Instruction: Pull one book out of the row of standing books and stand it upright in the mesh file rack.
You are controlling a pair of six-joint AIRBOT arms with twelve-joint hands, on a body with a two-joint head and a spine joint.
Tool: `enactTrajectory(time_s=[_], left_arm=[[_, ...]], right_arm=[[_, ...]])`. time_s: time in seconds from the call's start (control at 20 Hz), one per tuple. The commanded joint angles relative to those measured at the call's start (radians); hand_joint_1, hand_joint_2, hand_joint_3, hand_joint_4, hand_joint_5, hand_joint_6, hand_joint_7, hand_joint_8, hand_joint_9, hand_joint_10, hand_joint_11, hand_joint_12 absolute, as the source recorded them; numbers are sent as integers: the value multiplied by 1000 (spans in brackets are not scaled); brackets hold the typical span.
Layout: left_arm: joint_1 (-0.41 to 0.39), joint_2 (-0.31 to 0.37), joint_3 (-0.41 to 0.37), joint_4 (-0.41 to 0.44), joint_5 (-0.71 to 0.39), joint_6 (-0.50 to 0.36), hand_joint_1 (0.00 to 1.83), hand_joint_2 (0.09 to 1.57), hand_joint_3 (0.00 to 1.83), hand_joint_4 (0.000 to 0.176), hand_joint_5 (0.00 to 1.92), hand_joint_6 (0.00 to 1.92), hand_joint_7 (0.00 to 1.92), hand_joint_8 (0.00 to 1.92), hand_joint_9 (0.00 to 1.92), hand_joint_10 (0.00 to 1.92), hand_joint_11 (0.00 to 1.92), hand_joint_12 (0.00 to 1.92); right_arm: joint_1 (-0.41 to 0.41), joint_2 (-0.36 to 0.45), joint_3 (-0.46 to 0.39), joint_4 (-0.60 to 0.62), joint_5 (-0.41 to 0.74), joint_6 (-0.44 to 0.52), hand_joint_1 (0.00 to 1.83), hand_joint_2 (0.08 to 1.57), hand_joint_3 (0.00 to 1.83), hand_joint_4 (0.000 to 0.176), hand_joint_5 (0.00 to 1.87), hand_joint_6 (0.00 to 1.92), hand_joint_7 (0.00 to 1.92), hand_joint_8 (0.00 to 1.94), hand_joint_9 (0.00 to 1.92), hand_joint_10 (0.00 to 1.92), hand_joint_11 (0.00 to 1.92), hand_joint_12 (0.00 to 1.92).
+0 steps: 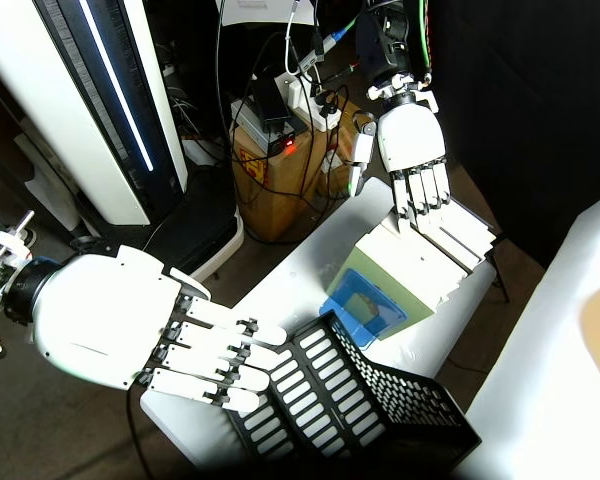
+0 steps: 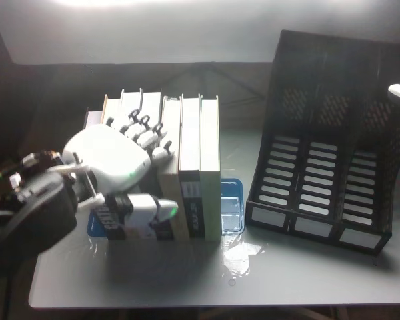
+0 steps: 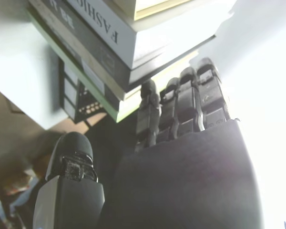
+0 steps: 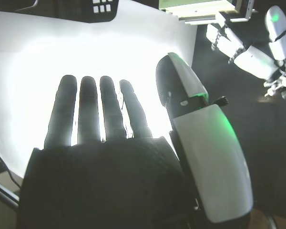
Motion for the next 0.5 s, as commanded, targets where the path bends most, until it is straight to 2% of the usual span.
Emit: enactTrajectory(time_s=[0.0,0.05,0.15,0.25,0.35,0.4,0.45], left_arm=[[10,11,-5,16,-76,7,6,1215,0,27,389,43,0,0,0,0,0,0],[25,19,-21,16,-93,7,0,1194,0,29,384,38,0,0,0,0,0,0],[47,31,-50,27,-116,7,0,1181,0,20,408,44,0,0,0,0,0,0],[71,43,-82,43,-142,7,6,1168,0,30,426,45,0,0,0,0,0,0],[95,52,-110,49,-172,7,24,1151,0,19,428,34,0,0,0,0,0,0],[107,58,-125,58,-183,7,29,1154,0,6,434,33,0,0,0,0,0,0],[118,63,-135,62,-188,7,30,1155,0,1,430,30,0,0,0,0,0,0]], right_arm=[[2,5,4,2,117,8,661,1395,0,0,0,0,0,0,0,0,0,0],[2,5,4,2,117,10,619,1398,0,0,0,0,0,0,0,0,0,0],[1,5,4,3,117,12,612,1398,0,0,0,0,0,0,0,0,0,0],[0,5,4,3,119,23,632,1403,1,0,0,0,0,0,0,0,0,0],[-1,5,4,4,120,24,657,1396,0,0,0,0,0,0,0,0,0,0],[-1,5,4,4,120,24,638,1395,0,0,0,0,0,0,0,0,0,0],[-1,5,4,5,120,25,639,1395,0,0,0,0,0,0,0,0,1,0]])
